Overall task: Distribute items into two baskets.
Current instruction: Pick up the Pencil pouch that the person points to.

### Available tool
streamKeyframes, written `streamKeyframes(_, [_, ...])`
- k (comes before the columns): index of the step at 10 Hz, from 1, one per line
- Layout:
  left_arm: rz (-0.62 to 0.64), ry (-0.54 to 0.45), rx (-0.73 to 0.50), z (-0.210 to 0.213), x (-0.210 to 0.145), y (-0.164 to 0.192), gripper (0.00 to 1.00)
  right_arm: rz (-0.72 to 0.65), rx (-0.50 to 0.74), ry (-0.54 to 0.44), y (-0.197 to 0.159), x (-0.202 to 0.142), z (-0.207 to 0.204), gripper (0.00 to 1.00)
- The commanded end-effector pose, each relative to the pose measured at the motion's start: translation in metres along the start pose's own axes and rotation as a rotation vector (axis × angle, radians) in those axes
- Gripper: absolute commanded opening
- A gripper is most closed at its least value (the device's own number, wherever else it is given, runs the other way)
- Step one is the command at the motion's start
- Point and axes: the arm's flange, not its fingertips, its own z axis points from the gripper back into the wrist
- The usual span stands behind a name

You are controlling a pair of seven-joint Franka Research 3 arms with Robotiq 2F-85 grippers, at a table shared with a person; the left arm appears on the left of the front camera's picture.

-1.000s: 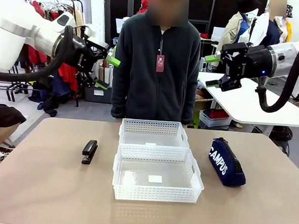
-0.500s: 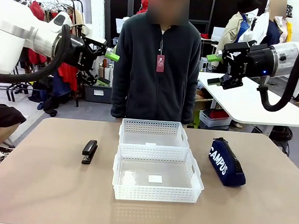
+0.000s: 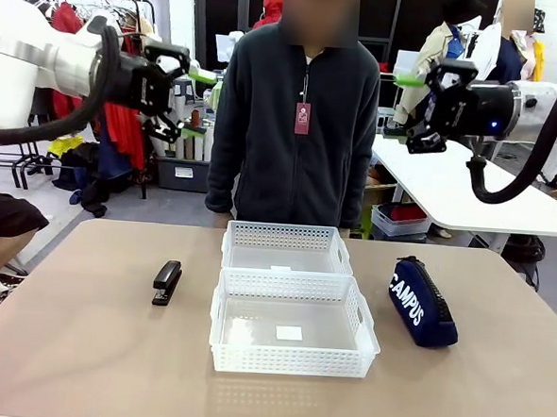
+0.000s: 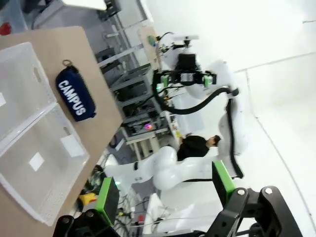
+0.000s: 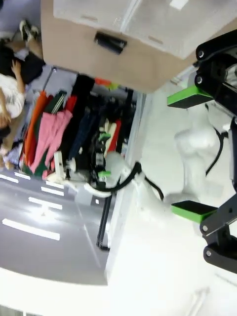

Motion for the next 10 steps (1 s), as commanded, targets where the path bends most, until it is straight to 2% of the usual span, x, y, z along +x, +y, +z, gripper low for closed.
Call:
streamKeyframes(1, [0.063,-0.007,-0.107,0.009,0.012,-0.01,1.0,-0.09,0.083,0.021,0.018,0.015,0.005,1.0])
streamKeyframes(4, [0.096,-0.021,-0.173,0.023,0.016,-0.019,1.0,-0.105,0.124,0.032,0.031,0.025,0.023,1.0])
streamKeyframes(10, [0.098,-0.037,-0.148,0.028,0.014,-0.013,1.0,-0.083,0.099,0.023,0.029,0.025,0.034,1.0])
